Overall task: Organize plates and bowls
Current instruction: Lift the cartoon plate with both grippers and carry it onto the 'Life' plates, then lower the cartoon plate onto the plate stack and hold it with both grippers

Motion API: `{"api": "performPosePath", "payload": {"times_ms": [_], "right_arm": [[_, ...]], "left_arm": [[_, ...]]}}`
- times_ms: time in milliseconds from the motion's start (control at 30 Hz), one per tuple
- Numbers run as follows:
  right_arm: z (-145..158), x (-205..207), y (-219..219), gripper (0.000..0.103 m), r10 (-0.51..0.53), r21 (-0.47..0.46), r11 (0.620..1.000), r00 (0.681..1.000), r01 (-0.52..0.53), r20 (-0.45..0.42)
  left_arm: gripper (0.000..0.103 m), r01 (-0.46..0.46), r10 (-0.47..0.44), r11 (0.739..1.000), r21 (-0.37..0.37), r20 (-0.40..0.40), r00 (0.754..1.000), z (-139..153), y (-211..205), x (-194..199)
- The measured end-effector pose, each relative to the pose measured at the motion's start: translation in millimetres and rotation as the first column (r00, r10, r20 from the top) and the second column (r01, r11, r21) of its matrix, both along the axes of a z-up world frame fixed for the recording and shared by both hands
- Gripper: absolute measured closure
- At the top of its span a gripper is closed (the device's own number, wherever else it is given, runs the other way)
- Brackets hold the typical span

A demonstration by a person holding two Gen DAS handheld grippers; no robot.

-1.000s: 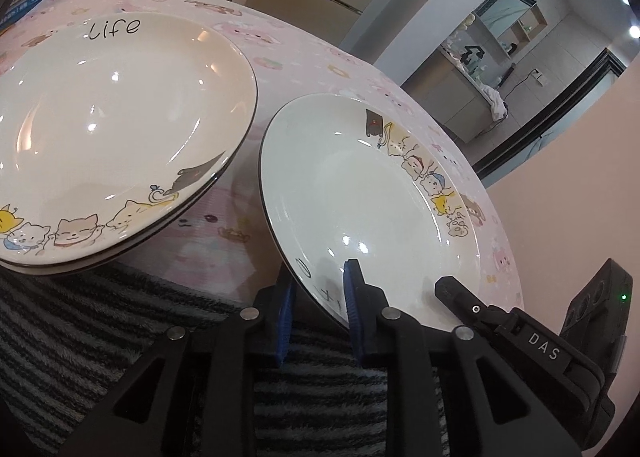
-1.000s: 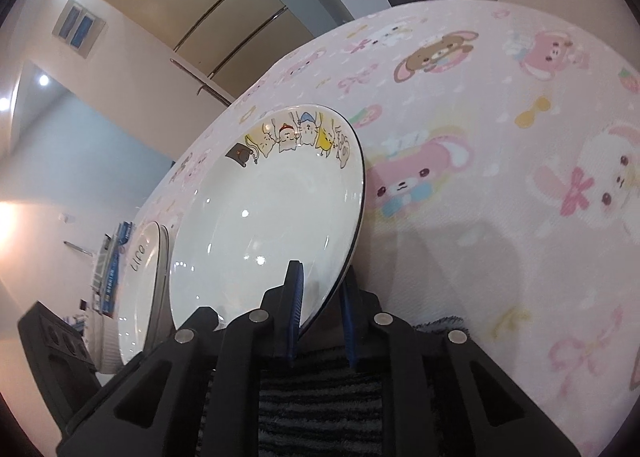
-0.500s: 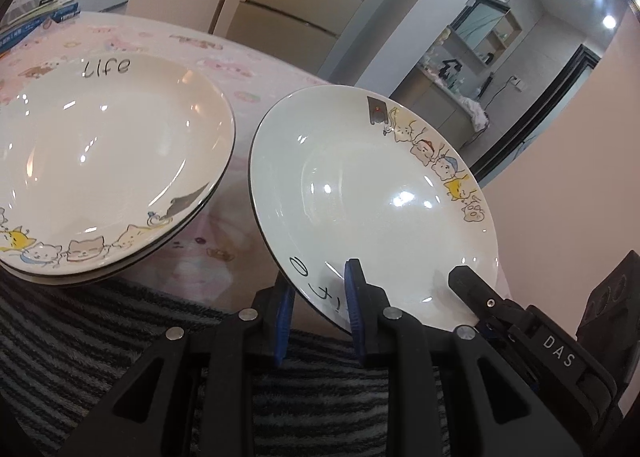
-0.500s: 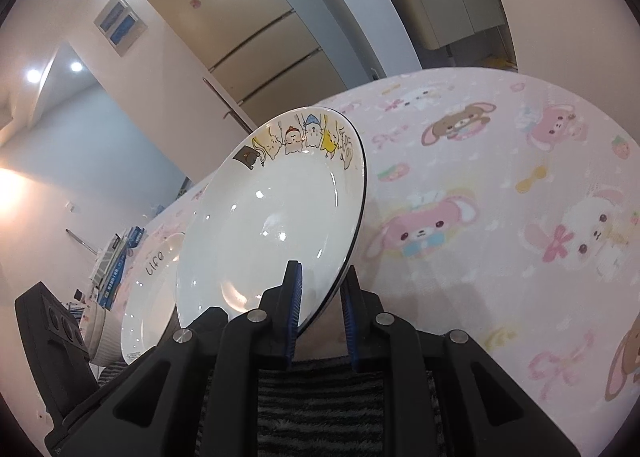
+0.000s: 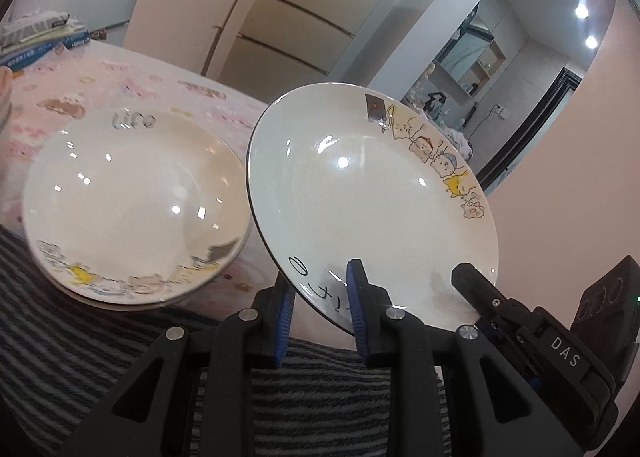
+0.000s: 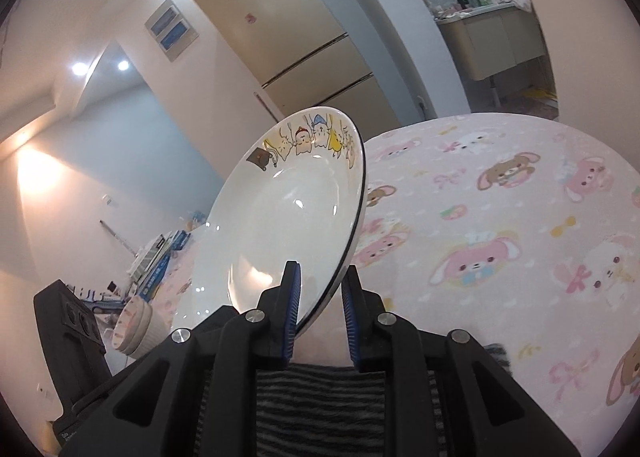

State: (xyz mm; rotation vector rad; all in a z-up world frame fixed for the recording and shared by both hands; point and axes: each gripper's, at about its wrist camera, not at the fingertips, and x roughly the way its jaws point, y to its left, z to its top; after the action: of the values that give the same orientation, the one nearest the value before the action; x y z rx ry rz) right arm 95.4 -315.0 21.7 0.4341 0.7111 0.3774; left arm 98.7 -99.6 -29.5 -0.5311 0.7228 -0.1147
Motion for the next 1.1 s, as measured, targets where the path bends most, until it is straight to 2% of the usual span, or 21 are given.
{"api": "performPosePath", "payload": {"times_ms": [267, 567, 800, 900, 1100], "right_arm": [[3.7, -7.6, 62.9, 0.081, 0.121, 0.016, 0.993, 0.993, -0.121, -0.014], [-6.8, -16.2, 125.2, 0.08, 0.202, 0.007, 0.979, 0.978, -0.202, -0.044], [-23.0, -18.7, 141.5, 0.079, 0.197, -0.008, 0.98, 0.976, -0.199, -0.088], [-30.1, -17.1, 146.2, 0.079, 0.194, -0.04, 0.979, 0.973, -0.2, -0.123], [-41.3, -11.5, 145.0, 0.079, 0.188, -0.041, 0.98, 0.97, -0.197, -0.156]], "left_arm": [[0.079, -0.062, 0.061, 0.997, 0.042, 0.025, 0.998, 16.7, 52.1, -31.7], [0.079, -0.142, 0.141, 0.99, 0.023, 0.022, 0.99, 8.2, 108.5, -59.0], [0.079, -0.153, 0.153, 0.988, 0.023, -0.007, 0.988, -8.1, 131.2, -64.3], [0.079, -0.15, 0.15, 0.988, 0.026, -0.029, 0.988, -15.5, 131.8, -62.3], [0.079, -0.143, 0.144, 0.989, 0.024, -0.059, 0.988, -26.0, 130.3, -58.1]]}}
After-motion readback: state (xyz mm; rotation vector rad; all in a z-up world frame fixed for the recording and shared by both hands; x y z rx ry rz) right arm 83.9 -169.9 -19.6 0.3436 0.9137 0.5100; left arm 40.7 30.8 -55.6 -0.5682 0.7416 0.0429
